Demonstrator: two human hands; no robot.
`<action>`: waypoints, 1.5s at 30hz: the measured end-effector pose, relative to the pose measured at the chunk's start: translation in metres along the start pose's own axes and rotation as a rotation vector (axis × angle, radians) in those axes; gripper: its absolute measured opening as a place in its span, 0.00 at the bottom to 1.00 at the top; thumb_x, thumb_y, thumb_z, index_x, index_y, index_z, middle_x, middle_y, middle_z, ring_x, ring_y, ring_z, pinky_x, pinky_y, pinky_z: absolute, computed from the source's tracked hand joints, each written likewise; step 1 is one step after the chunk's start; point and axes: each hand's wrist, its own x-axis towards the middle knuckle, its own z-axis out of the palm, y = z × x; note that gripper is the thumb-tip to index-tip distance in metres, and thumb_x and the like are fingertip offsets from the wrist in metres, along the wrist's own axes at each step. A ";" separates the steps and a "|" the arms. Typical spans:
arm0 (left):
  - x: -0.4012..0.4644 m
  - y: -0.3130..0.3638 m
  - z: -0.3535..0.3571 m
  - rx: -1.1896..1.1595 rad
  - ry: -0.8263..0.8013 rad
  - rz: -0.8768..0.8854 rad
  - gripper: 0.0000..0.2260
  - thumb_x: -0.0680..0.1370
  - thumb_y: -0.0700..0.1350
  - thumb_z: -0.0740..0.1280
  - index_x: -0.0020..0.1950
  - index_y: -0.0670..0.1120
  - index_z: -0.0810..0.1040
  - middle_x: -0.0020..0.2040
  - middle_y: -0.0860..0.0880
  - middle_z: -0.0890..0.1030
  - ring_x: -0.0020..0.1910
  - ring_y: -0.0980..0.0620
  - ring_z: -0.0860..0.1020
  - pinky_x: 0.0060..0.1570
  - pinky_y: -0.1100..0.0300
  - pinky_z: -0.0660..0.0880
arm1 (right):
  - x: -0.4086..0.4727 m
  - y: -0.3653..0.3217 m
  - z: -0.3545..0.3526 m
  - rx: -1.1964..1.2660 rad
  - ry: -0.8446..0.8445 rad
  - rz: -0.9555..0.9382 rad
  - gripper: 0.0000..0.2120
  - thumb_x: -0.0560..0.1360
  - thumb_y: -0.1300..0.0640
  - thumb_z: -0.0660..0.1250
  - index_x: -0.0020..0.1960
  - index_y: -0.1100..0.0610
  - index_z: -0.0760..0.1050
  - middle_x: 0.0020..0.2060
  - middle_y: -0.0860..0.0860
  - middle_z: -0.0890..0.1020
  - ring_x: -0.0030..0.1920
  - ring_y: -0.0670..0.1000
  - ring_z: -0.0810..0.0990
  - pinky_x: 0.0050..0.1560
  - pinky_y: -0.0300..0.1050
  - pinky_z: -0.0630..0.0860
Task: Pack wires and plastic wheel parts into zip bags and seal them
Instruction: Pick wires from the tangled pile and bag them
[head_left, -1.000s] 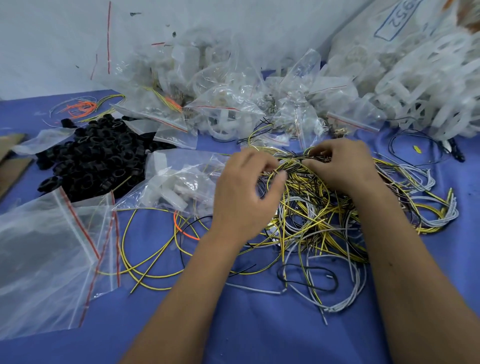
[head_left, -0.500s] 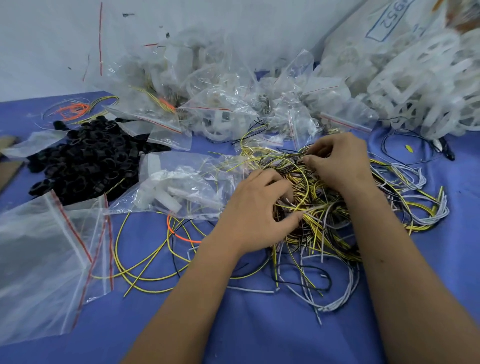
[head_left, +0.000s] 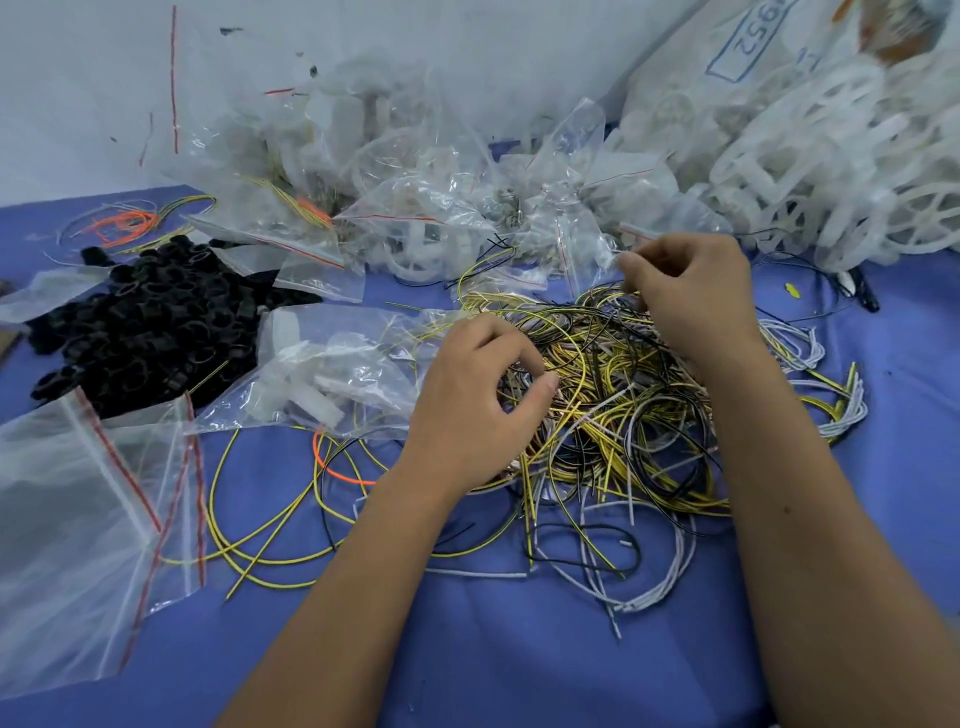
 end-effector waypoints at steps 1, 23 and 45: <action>0.002 0.004 0.000 0.002 0.051 0.015 0.06 0.77 0.46 0.73 0.42 0.47 0.79 0.47 0.52 0.77 0.52 0.51 0.75 0.54 0.55 0.71 | -0.001 0.001 -0.003 0.003 -0.022 -0.018 0.08 0.77 0.50 0.71 0.41 0.52 0.84 0.31 0.46 0.84 0.31 0.42 0.80 0.39 0.45 0.80; 0.025 0.026 0.038 -0.021 0.045 -0.261 0.08 0.72 0.45 0.77 0.37 0.49 0.80 0.30 0.54 0.77 0.31 0.56 0.75 0.34 0.60 0.71 | -0.009 0.009 -0.012 0.103 -0.016 -0.033 0.11 0.80 0.53 0.69 0.42 0.57 0.83 0.30 0.49 0.83 0.25 0.39 0.74 0.33 0.39 0.72; 0.015 0.003 0.034 -0.293 0.251 -0.429 0.07 0.74 0.43 0.76 0.45 0.51 0.80 0.36 0.55 0.81 0.33 0.56 0.76 0.36 0.61 0.72 | -0.015 0.006 0.001 0.075 -0.205 -0.099 0.08 0.79 0.52 0.69 0.45 0.53 0.84 0.35 0.47 0.85 0.31 0.43 0.77 0.35 0.40 0.74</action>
